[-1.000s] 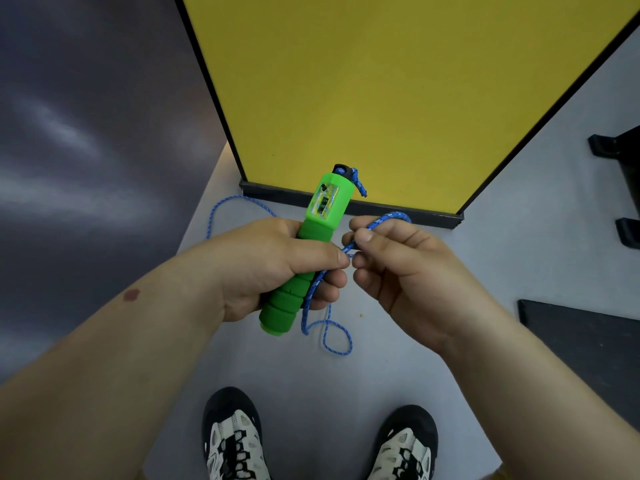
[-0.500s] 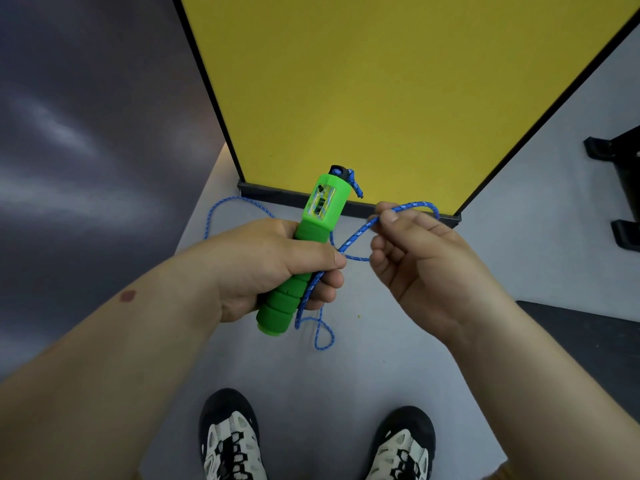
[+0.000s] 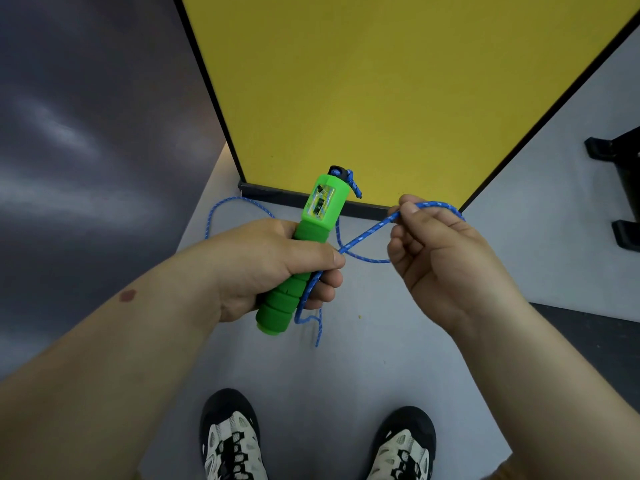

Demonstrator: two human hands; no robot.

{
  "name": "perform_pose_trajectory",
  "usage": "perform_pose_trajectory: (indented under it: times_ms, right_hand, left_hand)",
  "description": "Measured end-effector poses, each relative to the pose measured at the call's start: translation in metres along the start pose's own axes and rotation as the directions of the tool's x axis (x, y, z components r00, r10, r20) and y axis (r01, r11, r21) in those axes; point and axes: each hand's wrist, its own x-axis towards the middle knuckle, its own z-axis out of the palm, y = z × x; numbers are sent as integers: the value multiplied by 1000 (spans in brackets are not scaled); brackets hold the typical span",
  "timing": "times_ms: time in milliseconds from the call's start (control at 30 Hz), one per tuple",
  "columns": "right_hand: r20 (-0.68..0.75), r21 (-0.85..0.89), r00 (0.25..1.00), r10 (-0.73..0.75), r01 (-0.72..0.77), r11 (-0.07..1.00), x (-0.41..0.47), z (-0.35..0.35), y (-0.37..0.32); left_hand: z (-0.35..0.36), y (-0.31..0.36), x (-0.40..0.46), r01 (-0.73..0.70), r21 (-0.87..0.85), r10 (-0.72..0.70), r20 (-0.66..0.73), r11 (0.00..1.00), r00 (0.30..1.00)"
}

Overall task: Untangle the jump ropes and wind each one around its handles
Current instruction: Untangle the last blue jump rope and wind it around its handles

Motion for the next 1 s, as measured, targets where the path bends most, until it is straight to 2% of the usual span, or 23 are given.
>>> perform_pose_trajectory:
  times_ms: [100,267,367,467,633,733,833,1000]
  right_hand:
    - [-17,17,1000,18,-17,1000,0,0,3]
    - [160,-123,980,115,-95,988,-10,7,15]
    - [212,-208,967,139,-95,974,-14,10,18]
    - [174,-197,979,103,-67,978,-12,9,16]
    - [33,-32,999,7,-6,999,-2,2,4]
    - [-12,9,1000,-1,1,1000,1,-1,1]
    - [24,-5,999,43,-43,999,-3,2,8]
    - [173,-138,974,146,-122,983,-13,9,19]
  left_hand:
    - [1,0,0,-1,5,1,-4,1000,1000]
    - [2,1,0,2,-2,-2,-17,1000,1000]
    - [2,0,0,4,-10,-4,-19,1000,1000]
    - [2,0,0,5,-15,-5,-23,1000,1000]
    - [1,1,0,6,-4,-6,-18,1000,1000]
    - [2,1,0,5,6,-5,-11,1000,1000]
    - [3,1,0,5,2,-5,-10,1000,1000]
    - [3,1,-1,5,-5,-5,-11,1000,1000]
